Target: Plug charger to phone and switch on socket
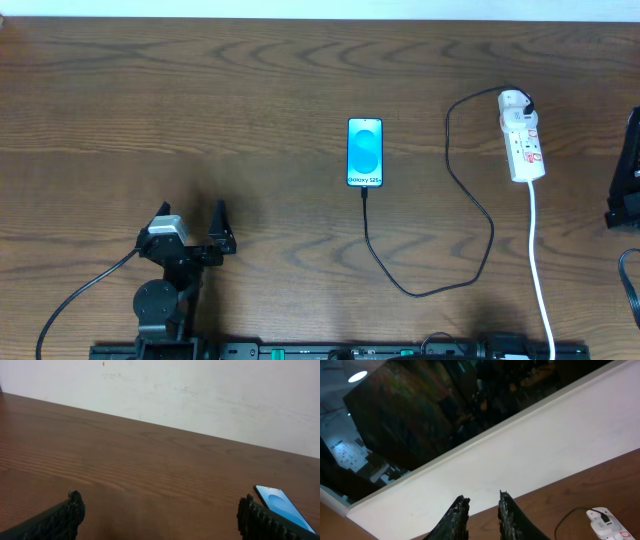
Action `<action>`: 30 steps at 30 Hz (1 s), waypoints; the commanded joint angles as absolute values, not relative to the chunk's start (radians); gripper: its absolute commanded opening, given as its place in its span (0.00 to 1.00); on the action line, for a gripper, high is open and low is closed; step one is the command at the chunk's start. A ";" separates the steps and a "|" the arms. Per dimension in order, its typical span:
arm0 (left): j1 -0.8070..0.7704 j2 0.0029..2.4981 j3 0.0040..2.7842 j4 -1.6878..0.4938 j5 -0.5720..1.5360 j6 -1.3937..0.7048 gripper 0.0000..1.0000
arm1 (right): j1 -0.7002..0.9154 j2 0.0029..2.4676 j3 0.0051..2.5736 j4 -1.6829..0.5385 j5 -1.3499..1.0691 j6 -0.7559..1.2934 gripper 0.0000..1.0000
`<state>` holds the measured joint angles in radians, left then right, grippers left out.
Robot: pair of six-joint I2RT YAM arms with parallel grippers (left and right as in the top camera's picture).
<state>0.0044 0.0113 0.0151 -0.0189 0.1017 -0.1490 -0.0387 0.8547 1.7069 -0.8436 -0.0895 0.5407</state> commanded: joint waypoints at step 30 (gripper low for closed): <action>0.001 0.011 0.004 -0.063 0.097 0.080 0.98 | -0.031 0.842 1.705 -0.786 -0.159 0.545 0.27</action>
